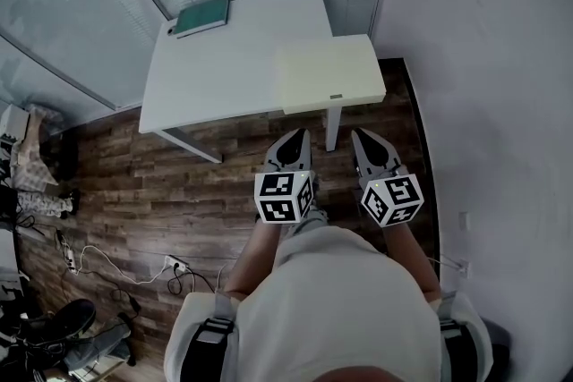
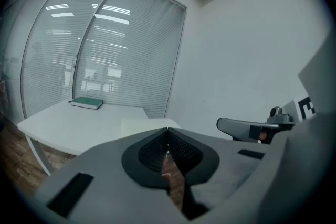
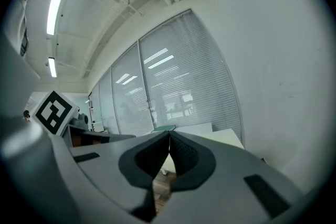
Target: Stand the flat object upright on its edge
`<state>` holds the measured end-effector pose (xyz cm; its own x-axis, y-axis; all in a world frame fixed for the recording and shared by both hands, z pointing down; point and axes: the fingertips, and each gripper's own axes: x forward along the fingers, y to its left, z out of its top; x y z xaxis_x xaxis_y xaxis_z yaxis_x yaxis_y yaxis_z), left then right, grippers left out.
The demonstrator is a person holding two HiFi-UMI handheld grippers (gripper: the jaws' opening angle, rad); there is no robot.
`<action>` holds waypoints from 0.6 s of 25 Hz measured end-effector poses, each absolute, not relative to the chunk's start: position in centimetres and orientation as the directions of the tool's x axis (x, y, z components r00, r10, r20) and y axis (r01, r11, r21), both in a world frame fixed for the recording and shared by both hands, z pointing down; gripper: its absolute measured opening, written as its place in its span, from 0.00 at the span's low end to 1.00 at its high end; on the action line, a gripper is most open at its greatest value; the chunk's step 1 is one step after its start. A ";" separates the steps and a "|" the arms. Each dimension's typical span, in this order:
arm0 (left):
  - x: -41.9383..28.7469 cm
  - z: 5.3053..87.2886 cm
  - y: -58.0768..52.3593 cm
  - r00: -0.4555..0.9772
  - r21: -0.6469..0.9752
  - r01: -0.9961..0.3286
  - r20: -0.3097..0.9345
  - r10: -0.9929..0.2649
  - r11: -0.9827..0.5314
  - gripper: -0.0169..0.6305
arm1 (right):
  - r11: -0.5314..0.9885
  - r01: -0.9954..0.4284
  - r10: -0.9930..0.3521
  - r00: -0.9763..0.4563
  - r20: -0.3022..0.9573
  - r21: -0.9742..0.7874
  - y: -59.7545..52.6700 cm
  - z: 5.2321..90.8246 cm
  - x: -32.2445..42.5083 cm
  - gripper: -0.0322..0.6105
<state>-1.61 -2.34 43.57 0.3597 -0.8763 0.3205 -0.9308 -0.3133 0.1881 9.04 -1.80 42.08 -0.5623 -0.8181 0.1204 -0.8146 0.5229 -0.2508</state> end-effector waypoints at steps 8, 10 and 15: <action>-2.6 43.7 -6.3 0.369 0.184 -0.928 0.324 -0.871 -0.325 0.06 | 0.524 -0.816 -0.816 -0.563 0.128 -0.245 -5.7 41.9 7.8 0.08; -3.0 43.6 -7.2 0.372 0.188 -0.927 0.322 -0.871 -0.326 0.06 | 0.522 -0.816 -0.817 -0.562 0.132 -0.248 -6.6 42.0 7.4 0.08; -4.0 43.4 -9.5 0.382 0.209 -0.921 0.316 -0.868 -0.329 0.06 | 0.522 -0.819 -0.816 -0.561 0.140 -0.238 -8.9 41.6 6.2 0.08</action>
<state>-4.02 -9.53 43.38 0.3817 -0.8685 0.3164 -0.9211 -0.3288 0.2087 6.17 -8.92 41.57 -0.5608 -0.8160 0.1403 -0.8190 0.5219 -0.2383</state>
